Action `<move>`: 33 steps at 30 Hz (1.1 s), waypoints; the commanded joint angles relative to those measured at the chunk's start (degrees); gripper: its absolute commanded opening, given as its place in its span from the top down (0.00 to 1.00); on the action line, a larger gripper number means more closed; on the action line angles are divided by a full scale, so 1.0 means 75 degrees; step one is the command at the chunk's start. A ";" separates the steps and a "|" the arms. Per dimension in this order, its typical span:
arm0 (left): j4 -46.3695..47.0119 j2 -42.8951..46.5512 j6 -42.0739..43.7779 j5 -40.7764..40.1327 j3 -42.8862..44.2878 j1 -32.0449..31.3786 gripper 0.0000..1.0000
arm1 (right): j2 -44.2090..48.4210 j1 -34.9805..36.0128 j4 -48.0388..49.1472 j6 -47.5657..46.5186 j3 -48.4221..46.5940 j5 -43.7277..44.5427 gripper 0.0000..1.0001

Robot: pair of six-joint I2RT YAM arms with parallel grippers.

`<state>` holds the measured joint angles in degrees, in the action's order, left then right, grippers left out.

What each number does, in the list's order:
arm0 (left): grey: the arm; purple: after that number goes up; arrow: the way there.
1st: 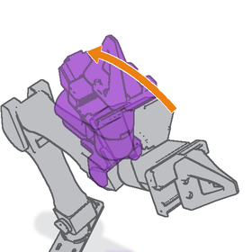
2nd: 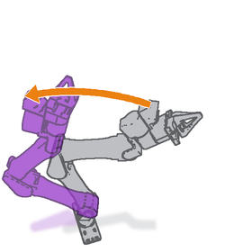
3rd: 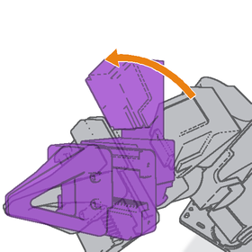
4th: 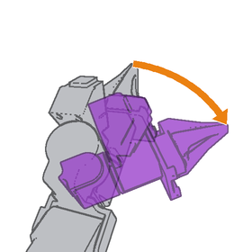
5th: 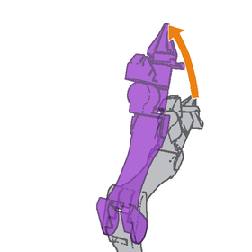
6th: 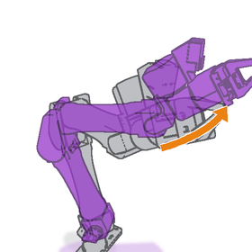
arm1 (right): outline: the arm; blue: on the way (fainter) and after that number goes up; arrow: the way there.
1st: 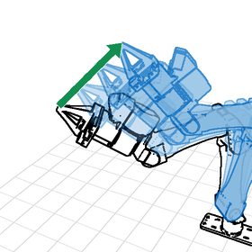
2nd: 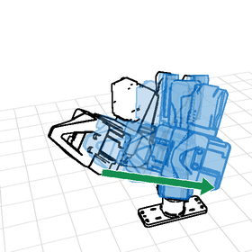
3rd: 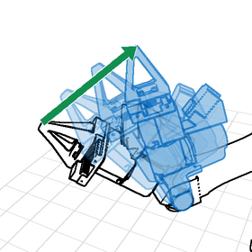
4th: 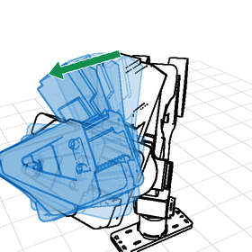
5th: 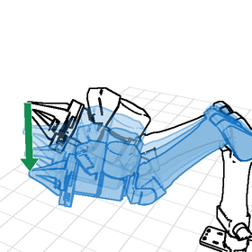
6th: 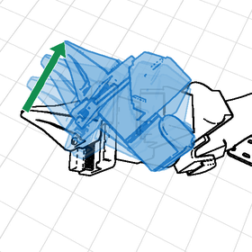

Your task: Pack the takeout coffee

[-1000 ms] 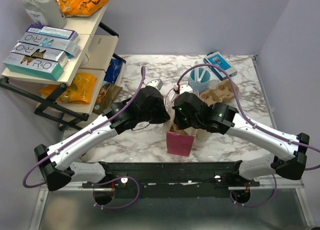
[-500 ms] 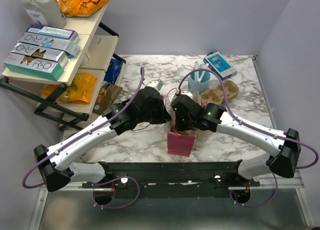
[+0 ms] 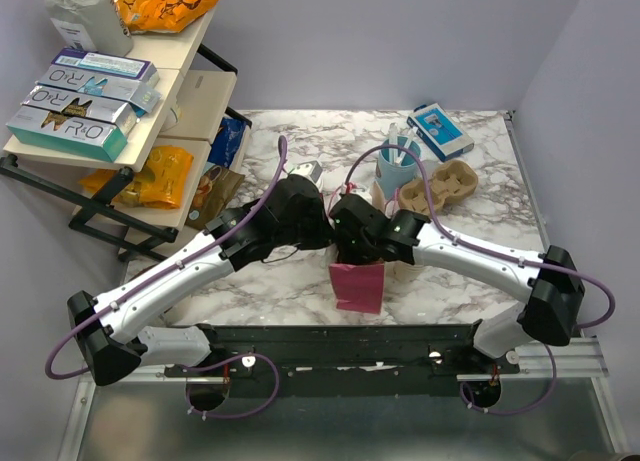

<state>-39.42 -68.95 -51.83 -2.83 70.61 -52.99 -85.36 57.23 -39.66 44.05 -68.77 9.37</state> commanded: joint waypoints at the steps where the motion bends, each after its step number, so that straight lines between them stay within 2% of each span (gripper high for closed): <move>1: 0.0322 0.0228 -0.0073 0.0295 0.0031 -0.0071 1.00 | -0.0630 -0.0072 -0.0208 0.0185 0.0112 -0.0194 0.99; 10: 0.0381 0.0334 -0.0073 0.0190 0.0043 -0.0071 1.00 | -0.1087 -0.0084 -0.0606 0.0115 -0.0064 -0.0183 0.99; 15: 0.0404 0.0357 -0.0120 0.0096 -0.0004 -0.0071 1.00 | -0.0268 -0.0072 -0.0665 -0.0177 -0.0521 0.0286 0.99; 17: 0.0358 0.0334 -0.0167 0.0038 -0.0016 -0.0071 1.00 | 0.0176 -0.0072 -0.0642 -0.0307 -0.0849 0.0286 0.93; 21: 0.0381 0.0392 -0.0237 -0.0056 -0.0145 -0.0071 1.00 | 0.0774 -0.0073 -0.0419 -0.0331 -0.0955 0.0367 0.86; 24: 0.0346 0.0404 -0.0272 -0.0091 -0.0157 -0.0071 1.00 | 0.1091 -0.0084 -0.0477 -0.0342 -0.0897 0.0648 0.85; 27: 0.0334 0.0427 -0.0272 -0.0103 -0.0133 -0.0071 1.00 | 0.1268 -0.0084 -0.0758 -0.0331 -0.0826 0.1093 0.85; 33: 0.0299 0.0498 -0.0343 -0.0173 -0.0168 -0.0071 1.00 | 0.0976 -0.0073 -0.1251 -0.0272 -0.0733 0.0956 0.85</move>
<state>-38.24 -66.67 -53.63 -4.23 69.93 -53.28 -76.53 56.66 -45.56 41.98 -74.72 15.31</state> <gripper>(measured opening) 0.014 0.148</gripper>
